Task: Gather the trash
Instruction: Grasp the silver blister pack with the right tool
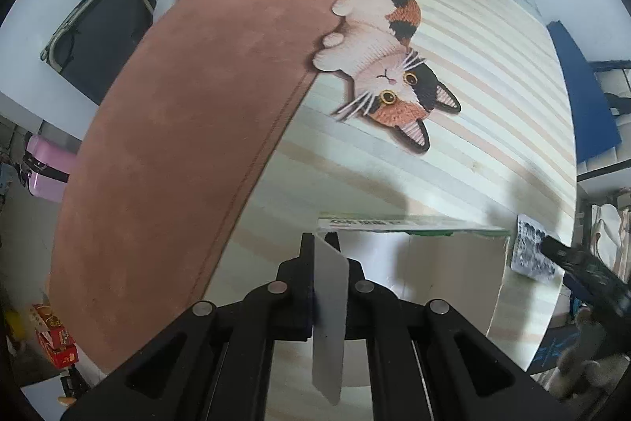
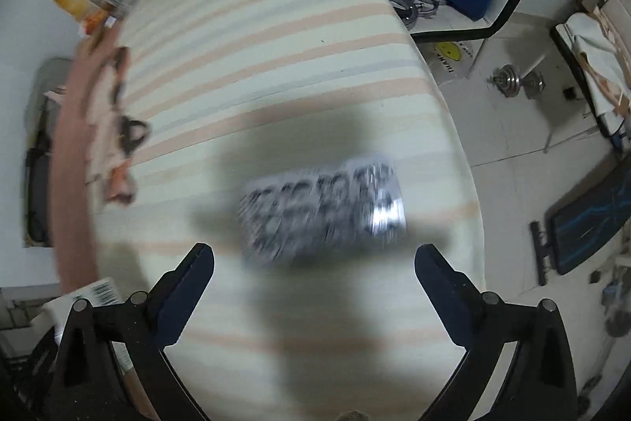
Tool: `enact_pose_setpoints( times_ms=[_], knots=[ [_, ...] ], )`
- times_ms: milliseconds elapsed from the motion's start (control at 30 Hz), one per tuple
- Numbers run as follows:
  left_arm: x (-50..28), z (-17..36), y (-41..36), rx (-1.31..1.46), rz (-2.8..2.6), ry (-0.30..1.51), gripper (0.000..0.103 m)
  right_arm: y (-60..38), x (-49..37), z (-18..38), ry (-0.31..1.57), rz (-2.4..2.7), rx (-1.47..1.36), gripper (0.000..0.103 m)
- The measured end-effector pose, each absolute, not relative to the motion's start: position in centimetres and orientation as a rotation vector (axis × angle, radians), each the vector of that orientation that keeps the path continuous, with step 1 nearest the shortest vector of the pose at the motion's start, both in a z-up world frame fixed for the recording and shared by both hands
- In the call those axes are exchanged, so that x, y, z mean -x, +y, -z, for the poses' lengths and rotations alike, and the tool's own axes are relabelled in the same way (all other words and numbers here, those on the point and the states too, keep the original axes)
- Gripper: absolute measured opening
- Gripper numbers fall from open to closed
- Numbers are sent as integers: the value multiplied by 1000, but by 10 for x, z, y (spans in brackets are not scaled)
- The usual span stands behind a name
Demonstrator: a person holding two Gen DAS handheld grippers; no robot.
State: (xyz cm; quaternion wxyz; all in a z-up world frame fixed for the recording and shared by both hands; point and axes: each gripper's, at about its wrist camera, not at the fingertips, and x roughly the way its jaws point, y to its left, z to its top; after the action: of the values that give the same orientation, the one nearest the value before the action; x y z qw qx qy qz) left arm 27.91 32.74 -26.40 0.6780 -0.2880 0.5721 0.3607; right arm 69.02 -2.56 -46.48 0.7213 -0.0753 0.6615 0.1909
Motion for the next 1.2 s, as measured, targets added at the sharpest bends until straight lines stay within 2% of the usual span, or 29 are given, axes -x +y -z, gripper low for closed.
enact_pose_setpoints(
  times_ms=[100,267,333,367,400,433,500,600,733,767,800,833,867,967,1133,1200],
  knots=[
    [-290,273,328,636,-812,1302,2,-4,-692,491,1458,-392,306,103],
    [-299,276,326,636,-805,1307,2,6,-691,487,1478,-397,296,103],
    [-298,274,325,637,-801,1304,2,4,-691,483,1465,-396,289,99],
    [-298,273,325,641,-802,1302,2,0,-691,479,1460,-405,267,94],
    [-297,272,324,643,-802,1299,2,-6,-691,475,1454,-401,251,82],
    [-297,271,324,645,-802,1297,2,-12,-691,468,1449,-418,209,75],
    [-294,267,324,657,-801,1291,2,-20,-692,460,1456,-429,140,42],
    [-291,260,324,663,-796,1280,2,-31,-689,454,1506,-510,40,26],
    [-288,251,323,626,-801,1263,2,-22,-668,449,1647,-722,76,27],
    [-287,250,323,614,-808,1261,2,-15,-661,439,1610,-747,163,38],
    [-285,250,323,603,-818,1259,2,-9,-656,432,1561,-760,238,63],
    [-284,251,323,593,-829,1260,2,-4,-651,427,1509,-768,310,78],
    [-282,252,323,591,-835,1261,2,2,-647,424,1465,-777,370,96],
    [-277,260,326,590,-858,1273,2,26,-642,432,1418,-836,536,97],
    [-265,270,333,602,-897,1291,2,67,-629,477,1389,-834,815,97],
    [-261,270,334,602,-901,1292,2,67,-629,480,1382,-824,811,95]
  ],
)
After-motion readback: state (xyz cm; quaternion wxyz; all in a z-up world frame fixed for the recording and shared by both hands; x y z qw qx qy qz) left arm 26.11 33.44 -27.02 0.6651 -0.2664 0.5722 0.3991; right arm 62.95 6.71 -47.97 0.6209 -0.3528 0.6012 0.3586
